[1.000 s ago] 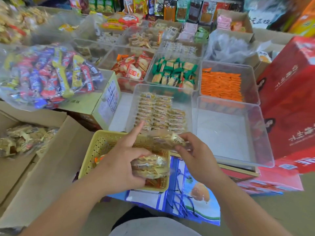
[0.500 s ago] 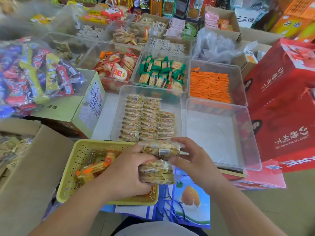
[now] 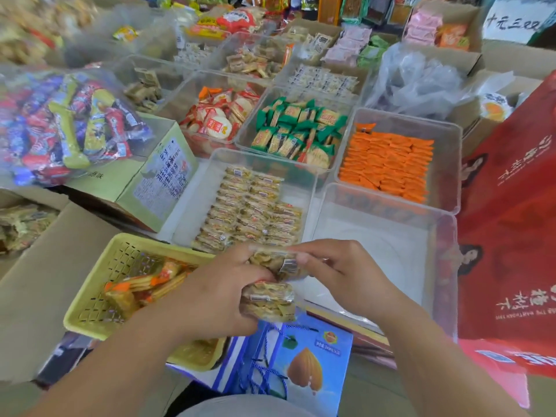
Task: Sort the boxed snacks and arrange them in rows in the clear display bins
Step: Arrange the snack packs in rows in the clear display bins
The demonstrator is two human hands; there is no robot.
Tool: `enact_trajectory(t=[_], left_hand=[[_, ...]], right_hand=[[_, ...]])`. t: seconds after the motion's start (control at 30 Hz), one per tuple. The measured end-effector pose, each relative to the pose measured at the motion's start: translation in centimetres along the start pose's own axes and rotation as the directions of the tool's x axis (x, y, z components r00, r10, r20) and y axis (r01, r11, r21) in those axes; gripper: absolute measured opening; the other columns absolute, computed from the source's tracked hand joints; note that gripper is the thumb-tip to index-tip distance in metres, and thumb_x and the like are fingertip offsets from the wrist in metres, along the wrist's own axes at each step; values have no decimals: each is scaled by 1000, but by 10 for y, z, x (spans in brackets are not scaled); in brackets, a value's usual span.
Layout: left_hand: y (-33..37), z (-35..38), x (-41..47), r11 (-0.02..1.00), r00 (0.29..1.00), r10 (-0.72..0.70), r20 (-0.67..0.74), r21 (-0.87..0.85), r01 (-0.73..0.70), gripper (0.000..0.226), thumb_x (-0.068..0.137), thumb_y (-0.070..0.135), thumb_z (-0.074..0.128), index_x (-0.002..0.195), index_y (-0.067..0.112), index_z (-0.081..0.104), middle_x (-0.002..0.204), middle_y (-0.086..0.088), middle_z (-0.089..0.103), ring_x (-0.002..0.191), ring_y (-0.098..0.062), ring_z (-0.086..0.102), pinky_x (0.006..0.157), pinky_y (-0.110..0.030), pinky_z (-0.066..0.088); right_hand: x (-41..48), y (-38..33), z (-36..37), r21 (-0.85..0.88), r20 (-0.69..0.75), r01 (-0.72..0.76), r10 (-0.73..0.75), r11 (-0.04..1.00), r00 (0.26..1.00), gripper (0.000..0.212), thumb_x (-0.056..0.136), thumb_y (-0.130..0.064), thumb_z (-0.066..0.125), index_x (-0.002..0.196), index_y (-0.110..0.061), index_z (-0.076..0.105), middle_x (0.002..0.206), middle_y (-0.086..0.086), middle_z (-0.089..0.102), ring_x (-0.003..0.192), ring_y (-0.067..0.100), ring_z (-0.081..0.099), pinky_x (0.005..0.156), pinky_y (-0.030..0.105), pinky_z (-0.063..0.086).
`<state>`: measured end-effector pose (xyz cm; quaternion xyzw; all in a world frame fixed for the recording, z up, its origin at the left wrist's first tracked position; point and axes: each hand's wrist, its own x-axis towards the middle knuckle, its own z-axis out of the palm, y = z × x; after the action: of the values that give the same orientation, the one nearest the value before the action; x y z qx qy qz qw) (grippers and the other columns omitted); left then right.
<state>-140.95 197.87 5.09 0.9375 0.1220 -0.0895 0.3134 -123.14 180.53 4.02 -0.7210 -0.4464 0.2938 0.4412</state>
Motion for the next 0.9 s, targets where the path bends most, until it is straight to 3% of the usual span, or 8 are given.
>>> enact_trajectory(t=[0.1,0.27,0.43,0.57,0.67,0.73,0.83,0.9], left_hand=[[-2,-10,9,996,999,30,20,81,-32,60,61,42,76,121,41,70,143,27,32,119,-2,48,94,-30,53],[-25,-28,27,974,991,110,70,190,-122,56,65,45,79,120,35,73,142,18,37,123,-7,45,98,-32,49],[-53,-41,48,935,967,243,75,249,-254,56,67,44,80,122,34,73,143,11,43,123,-14,49,100,-39,51],[-73,-43,67,933,960,278,30,229,-277,62,64,43,80,125,36,71,151,9,39,131,-17,47,105,-37,47],[-105,-44,75,982,984,162,-70,106,-154,68,59,43,82,125,30,73,167,7,25,145,-20,36,113,-42,42],[-131,-43,78,995,976,-23,-215,-96,2,66,60,35,90,123,23,74,162,11,31,143,-18,40,111,-44,46],[-170,-35,81,924,867,-310,-391,-338,178,56,66,19,94,118,20,74,145,15,42,135,-19,49,108,-46,49],[-186,-29,83,866,829,-398,-392,-459,199,49,69,17,93,111,32,73,146,15,41,133,-20,52,107,-47,50]], right_hand=[[6,4,-8,12,59,-16,15,1000,998,30,100,-39,55,123,-33,73,106,-21,74,92,-4,66,77,12,46],[25,3,-3,13,154,-138,135,990,979,26,95,-49,54,118,-50,67,113,-26,71,104,-6,65,84,14,49],[50,-12,18,-225,53,-87,102,970,993,38,102,-31,57,138,-42,58,119,-14,72,102,1,64,89,21,50],[77,-20,34,-300,-67,-92,75,950,995,40,97,-22,65,134,-37,63,115,-13,73,102,8,65,89,25,50],[99,-11,27,-401,-152,-183,132,897,979,35,98,-23,63,132,-31,63,112,-5,74,103,17,66,88,33,52],[117,-4,16,-454,-191,-216,143,865,971,34,100,-25,61,133,-29,62,116,-2,73,107,20,66,89,36,53],[150,9,0,-575,-167,-203,129,792,977,34,101,-26,57,136,-29,61,124,1,70,111,25,64,90,39,54],[175,20,-8,-717,-90,-185,175,672,981,34,104,-26,50,136,-33,57,123,2,68,108,27,63,85,41,56]])
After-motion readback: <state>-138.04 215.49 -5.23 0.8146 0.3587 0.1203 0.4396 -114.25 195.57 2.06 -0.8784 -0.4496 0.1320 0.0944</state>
